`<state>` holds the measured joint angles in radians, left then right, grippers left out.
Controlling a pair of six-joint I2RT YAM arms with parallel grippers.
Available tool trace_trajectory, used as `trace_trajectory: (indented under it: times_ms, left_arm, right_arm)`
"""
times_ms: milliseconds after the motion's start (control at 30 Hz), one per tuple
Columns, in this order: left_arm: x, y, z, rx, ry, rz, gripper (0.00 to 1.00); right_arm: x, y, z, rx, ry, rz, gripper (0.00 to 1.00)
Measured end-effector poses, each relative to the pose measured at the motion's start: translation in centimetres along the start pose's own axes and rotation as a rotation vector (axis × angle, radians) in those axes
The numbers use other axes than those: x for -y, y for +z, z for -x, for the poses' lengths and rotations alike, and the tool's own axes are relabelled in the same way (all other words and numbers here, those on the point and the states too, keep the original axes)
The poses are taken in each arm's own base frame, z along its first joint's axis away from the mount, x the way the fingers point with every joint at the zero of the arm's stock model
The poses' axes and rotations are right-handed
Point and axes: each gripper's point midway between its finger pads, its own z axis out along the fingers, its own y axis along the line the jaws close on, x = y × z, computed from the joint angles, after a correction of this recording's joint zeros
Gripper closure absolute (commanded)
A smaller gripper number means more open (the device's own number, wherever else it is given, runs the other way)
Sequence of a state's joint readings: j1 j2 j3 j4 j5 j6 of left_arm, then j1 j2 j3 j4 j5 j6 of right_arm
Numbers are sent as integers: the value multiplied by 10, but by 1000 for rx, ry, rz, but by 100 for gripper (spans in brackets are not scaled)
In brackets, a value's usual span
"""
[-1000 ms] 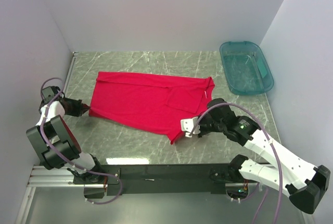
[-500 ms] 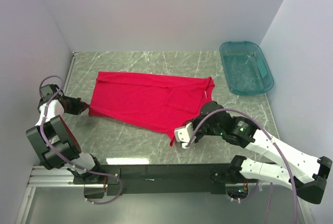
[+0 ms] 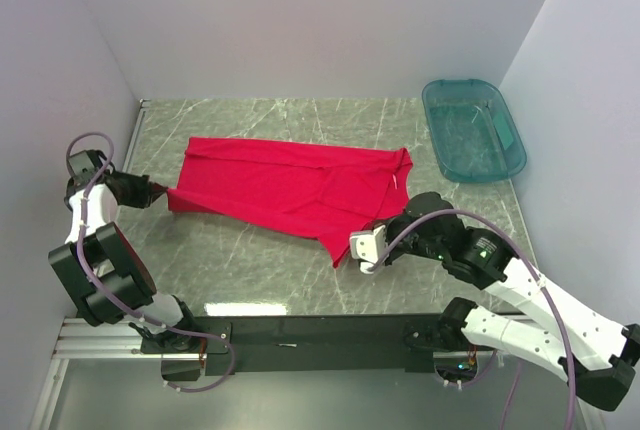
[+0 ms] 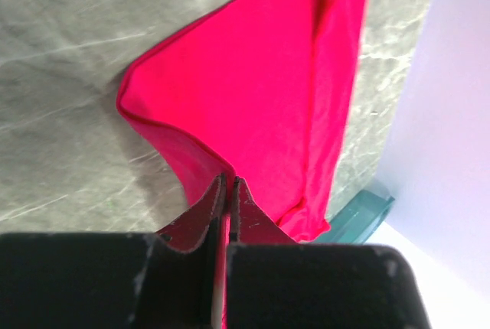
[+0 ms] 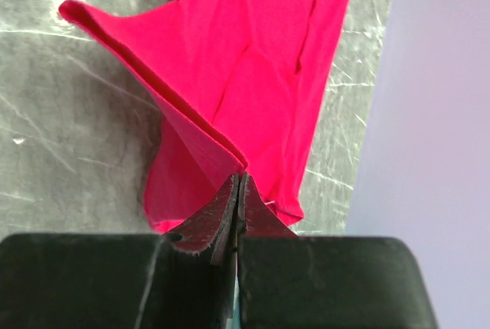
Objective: Fold and stack the t-shirts
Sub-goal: Fold the tshirt
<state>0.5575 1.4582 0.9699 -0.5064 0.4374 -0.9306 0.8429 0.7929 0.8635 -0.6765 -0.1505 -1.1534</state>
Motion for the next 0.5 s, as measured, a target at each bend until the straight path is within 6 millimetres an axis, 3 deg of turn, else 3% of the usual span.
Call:
trace_trajectory:
  times_ms: [133, 500]
  left_arm:
    - [9, -4, 3, 5, 2, -23, 99]
    - [7, -2, 1, 1, -4, -17, 100]
  right_arm:
    - [4, -2, -3, -9, 15, -22, 100]
    - [22, -4, -10, -38, 41, -101, 100]
